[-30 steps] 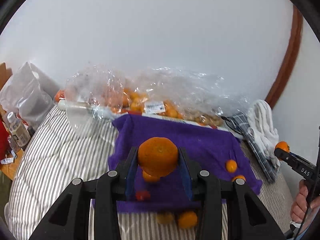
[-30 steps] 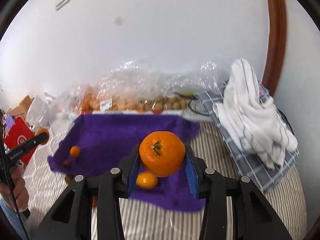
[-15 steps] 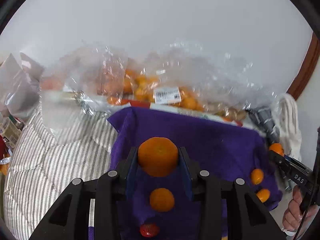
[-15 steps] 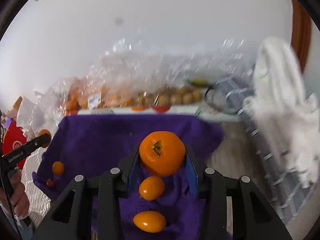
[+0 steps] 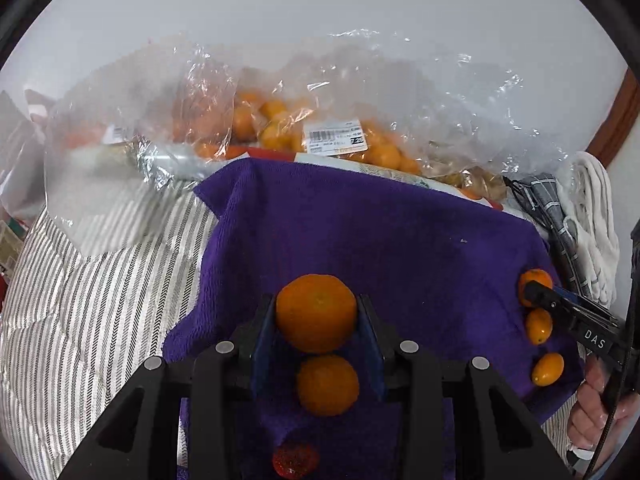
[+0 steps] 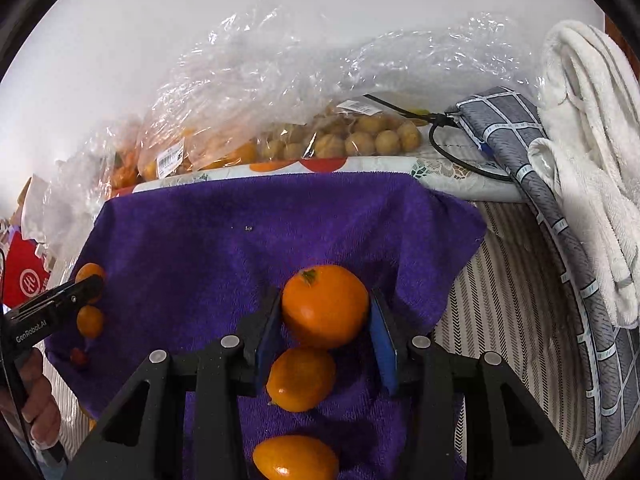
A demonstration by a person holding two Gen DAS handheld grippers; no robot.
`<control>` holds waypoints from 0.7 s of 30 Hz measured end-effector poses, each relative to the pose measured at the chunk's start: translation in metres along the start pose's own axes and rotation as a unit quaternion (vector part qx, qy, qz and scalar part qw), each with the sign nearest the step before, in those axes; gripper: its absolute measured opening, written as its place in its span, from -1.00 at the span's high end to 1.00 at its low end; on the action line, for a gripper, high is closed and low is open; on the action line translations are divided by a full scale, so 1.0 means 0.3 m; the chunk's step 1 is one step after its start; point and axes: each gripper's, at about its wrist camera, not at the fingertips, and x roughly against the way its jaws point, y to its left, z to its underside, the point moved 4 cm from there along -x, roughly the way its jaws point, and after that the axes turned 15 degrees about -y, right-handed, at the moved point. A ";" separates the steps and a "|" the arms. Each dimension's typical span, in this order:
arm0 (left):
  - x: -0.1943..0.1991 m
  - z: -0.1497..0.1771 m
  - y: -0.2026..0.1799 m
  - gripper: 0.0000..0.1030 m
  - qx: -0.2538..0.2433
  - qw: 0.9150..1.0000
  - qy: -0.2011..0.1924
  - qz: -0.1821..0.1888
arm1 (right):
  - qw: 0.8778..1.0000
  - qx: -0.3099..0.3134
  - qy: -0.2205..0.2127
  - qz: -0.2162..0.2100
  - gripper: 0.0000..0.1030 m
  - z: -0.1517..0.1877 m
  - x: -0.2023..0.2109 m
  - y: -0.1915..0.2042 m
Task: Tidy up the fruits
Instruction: 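Carry both oranges onto the purple towel and open both grippers, then grasp another orange on the bed with the right gripper and lift it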
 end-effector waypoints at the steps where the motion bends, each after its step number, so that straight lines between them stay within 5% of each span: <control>1: 0.001 -0.001 0.001 0.27 0.000 1.000 -0.001 0.001 | 1.000 0.002 -0.004 -0.001 0.17 -0.002 0.000 0.003; 6: 0.025 -0.023 0.002 0.01 0.006 1.000 -0.022 0.006 | 1.000 0.014 -0.015 0.006 0.17 -0.003 0.029 0.014; 13: 0.112 -0.067 -0.023 0.01 -0.033 0.996 -0.078 -0.016 | 0.994 0.047 -0.099 0.028 0.13 -0.018 0.186 0.061; 17: 0.206 -0.098 -0.020 0.02 -0.036 0.989 -0.141 -0.025 | 0.993 0.018 -0.112 0.019 0.13 -0.005 0.268 0.080; 21: 0.268 -0.093 -0.013 0.13 -0.025 0.991 -0.133 -0.004 | 0.994 0.008 -0.105 0.009 0.13 0.042 0.352 0.104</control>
